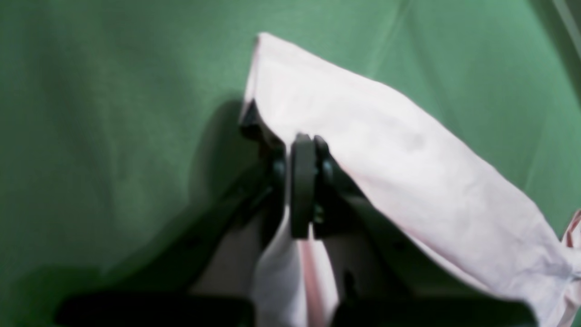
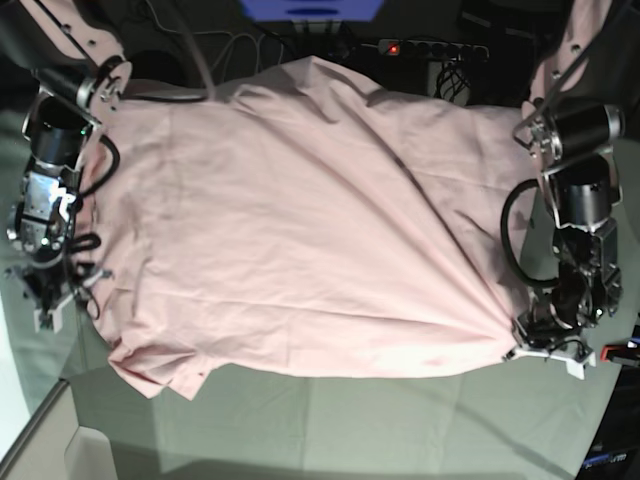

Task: Layout the t-shirt on the table in an organized manner, then fold the t-shirt properly
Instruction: 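Grasp opposite shirt edges with both grippers and pull them apart, then lift the shirt with both grippers and lay it flatter on the table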

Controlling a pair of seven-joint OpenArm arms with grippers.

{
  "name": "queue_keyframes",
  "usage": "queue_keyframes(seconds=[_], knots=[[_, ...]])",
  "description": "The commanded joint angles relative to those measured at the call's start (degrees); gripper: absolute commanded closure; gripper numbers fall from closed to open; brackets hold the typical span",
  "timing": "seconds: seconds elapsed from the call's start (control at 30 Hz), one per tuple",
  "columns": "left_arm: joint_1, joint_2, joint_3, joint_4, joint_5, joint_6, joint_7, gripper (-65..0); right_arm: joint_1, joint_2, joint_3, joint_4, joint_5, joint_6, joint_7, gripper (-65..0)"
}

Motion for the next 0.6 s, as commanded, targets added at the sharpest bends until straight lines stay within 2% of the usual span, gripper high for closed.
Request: queue_keyframes(seconds=[0.0, 0.17, 0.4, 0.47, 0.57], knots=[[-2.05, -0.75, 0.04, 0.96, -0.61, -0.42, -2.62, -0.2, 1.18, 1.25, -0.01, -1.35, 0.40, -0.18, 1.19, -27.1], [-2.05, -2.33, -0.05, -0.45, -0.69, -0.42, -4.21, -0.2, 2.94, 2.22, -0.01, -9.52, 0.40, -0.18, 3.38, -27.1], [-1.17, -2.86, -0.14, -0.53, -0.87, -0.42, -4.21, -0.2, 3.64, 1.86, -0.19, -10.58, 0.40, -0.09, 3.82, -26.1], [-1.08, -2.86, -0.22, -0.53, -0.87, -0.42, -4.21, -0.2, 3.99, 1.86, -0.19, -10.58, 0.40, 0.62, 3.91, -20.6], [-1.08, -2.86, -0.40, -0.62, -0.78, -0.42, -4.38, -0.2, 5.66, 1.86, 0.08, -10.58, 0.40, 2.90, 3.91, -2.3]])
